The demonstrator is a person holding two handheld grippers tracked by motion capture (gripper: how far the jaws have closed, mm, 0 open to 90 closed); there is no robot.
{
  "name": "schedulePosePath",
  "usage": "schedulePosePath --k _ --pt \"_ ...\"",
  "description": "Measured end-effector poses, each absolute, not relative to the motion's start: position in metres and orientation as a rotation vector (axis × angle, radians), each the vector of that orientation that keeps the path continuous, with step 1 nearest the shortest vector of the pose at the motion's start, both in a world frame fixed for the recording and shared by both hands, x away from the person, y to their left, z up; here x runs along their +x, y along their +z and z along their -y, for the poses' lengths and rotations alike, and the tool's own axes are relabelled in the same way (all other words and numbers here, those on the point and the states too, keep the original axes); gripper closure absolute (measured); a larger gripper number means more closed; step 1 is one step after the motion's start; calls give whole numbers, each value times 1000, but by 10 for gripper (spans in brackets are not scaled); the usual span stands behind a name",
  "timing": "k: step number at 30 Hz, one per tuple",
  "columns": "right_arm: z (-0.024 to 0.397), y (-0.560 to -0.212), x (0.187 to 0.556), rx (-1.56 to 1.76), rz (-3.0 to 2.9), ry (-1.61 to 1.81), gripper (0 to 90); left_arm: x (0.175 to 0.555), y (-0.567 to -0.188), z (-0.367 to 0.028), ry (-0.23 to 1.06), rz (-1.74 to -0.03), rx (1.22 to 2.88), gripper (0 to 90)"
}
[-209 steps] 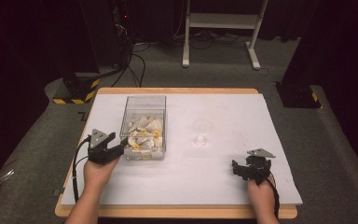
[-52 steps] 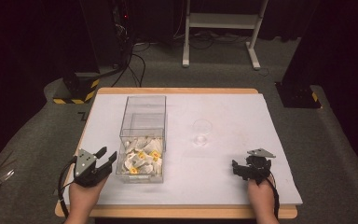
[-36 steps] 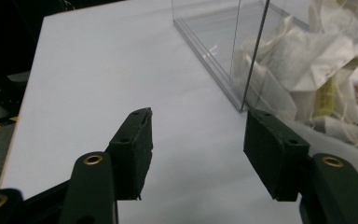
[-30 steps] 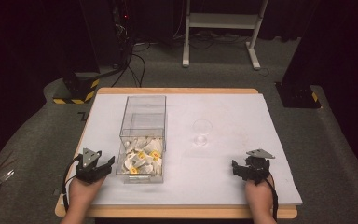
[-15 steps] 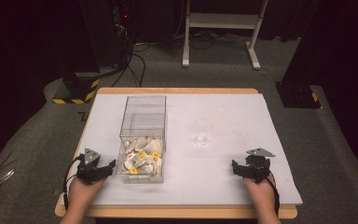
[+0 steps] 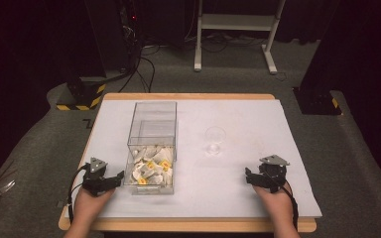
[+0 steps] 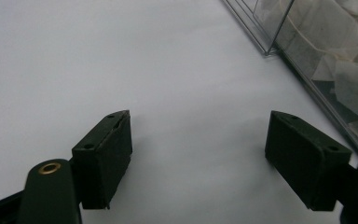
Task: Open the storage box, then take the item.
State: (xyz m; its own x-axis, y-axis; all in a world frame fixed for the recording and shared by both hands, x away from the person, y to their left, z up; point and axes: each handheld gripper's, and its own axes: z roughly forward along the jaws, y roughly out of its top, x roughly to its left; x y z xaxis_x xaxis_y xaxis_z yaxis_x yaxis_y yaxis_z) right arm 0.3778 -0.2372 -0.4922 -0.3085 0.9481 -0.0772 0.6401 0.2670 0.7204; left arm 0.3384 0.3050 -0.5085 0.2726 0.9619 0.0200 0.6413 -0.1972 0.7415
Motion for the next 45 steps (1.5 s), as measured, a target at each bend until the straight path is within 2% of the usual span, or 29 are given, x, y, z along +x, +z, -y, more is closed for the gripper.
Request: schedulePosePath --k 45 --pt "141 -453 366 1141 -2196 1074 144 339 -508 -306 665 -1436 1929 231"
